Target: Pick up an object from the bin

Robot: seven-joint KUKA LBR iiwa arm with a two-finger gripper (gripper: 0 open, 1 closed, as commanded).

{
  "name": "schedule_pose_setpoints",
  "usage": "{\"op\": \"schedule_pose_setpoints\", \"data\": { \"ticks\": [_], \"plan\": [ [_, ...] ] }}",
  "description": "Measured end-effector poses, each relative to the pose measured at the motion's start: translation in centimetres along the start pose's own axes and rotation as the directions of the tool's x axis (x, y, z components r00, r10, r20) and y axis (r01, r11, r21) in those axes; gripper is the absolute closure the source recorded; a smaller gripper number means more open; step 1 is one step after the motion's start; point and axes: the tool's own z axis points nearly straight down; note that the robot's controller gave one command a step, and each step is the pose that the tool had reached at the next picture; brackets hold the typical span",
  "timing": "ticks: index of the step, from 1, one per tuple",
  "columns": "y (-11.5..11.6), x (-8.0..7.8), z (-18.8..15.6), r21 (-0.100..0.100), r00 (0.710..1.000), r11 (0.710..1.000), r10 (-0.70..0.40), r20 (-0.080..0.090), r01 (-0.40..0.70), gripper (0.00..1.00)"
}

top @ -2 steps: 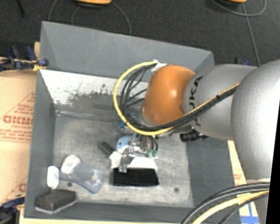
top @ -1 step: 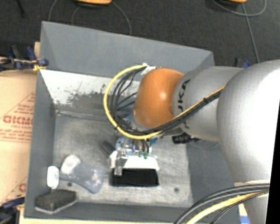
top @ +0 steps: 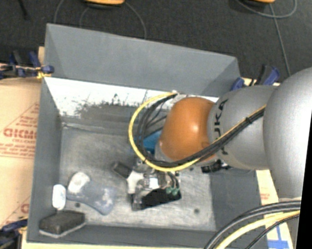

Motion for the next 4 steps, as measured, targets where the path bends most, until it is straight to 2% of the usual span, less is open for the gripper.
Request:
{"op": "schedule_pose_setpoints", "data": {
  "ticks": [2,3,4],
  "plan": [
    [0.0,0.1,-0.4,0.001,1.0,1.0,0.0,-0.005,0.0,1.0],
    [-0.1,0.4,-2.1,0.006,1.0,1.0,-0.001,-0.018,0.001,1.0],
    [-0.2,0.2,-3.9,0.011,1.0,1.0,-0.001,-0.017,0.001,1.0]
  ]
}}
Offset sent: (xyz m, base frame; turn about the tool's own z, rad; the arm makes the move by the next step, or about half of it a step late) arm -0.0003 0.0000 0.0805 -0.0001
